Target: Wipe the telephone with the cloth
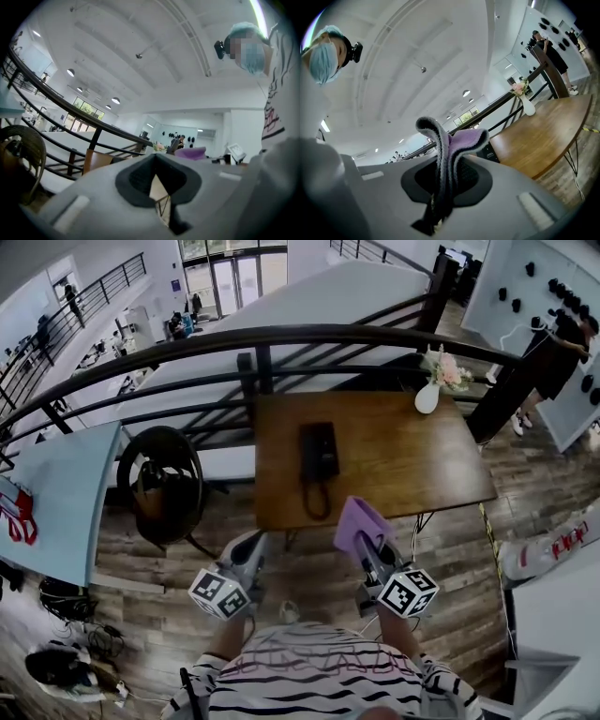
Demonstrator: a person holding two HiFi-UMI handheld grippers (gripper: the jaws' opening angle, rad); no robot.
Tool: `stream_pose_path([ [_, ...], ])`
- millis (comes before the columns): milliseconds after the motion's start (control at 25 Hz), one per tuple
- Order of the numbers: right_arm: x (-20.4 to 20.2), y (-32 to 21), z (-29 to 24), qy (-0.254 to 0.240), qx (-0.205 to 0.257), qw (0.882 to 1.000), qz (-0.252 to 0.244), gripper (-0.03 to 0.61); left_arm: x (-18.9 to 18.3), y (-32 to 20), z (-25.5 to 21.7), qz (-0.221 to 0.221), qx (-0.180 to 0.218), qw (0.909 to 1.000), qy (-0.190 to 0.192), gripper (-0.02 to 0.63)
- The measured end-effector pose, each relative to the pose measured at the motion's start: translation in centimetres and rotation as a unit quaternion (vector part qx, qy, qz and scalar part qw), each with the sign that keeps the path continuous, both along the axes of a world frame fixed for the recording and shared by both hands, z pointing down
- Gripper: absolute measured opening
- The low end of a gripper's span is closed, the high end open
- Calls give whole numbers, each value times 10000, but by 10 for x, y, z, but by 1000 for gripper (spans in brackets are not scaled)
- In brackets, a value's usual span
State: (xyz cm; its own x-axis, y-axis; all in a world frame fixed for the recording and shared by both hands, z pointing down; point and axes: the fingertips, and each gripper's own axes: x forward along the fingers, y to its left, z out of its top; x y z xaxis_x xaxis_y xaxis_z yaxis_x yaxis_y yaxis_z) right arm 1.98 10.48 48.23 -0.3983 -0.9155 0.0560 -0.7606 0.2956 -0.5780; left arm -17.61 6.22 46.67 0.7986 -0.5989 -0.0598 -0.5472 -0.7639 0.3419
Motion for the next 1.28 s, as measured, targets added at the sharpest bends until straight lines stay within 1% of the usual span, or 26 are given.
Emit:
stream_pose_path([
  [240,-17,-38,1,-61,-45,9997,212,34,-25,-46,0,132,21,9999,-63,2],
  [400,-17,-54,3,-58,-125,9995,278,34,-28,-67,3,128,-64,9999,51,2],
  [560,-3,-68,4,-86,-172,9992,337,34,-15,-79,5,145,-190,9997,84,2],
  [720,16,-88,2,-94,-166,9995,268,34,3,-94,0,83,-151,9998,86,2],
  [1000,48,-142,3,-66,-158,9998,-45,34,45,-135,-4,-94,-63,9999,74,2],
  [1280,88,-185,14,-7,-249,9990,-368,34,86,-171,5,-394,-130,9990,151,2],
])
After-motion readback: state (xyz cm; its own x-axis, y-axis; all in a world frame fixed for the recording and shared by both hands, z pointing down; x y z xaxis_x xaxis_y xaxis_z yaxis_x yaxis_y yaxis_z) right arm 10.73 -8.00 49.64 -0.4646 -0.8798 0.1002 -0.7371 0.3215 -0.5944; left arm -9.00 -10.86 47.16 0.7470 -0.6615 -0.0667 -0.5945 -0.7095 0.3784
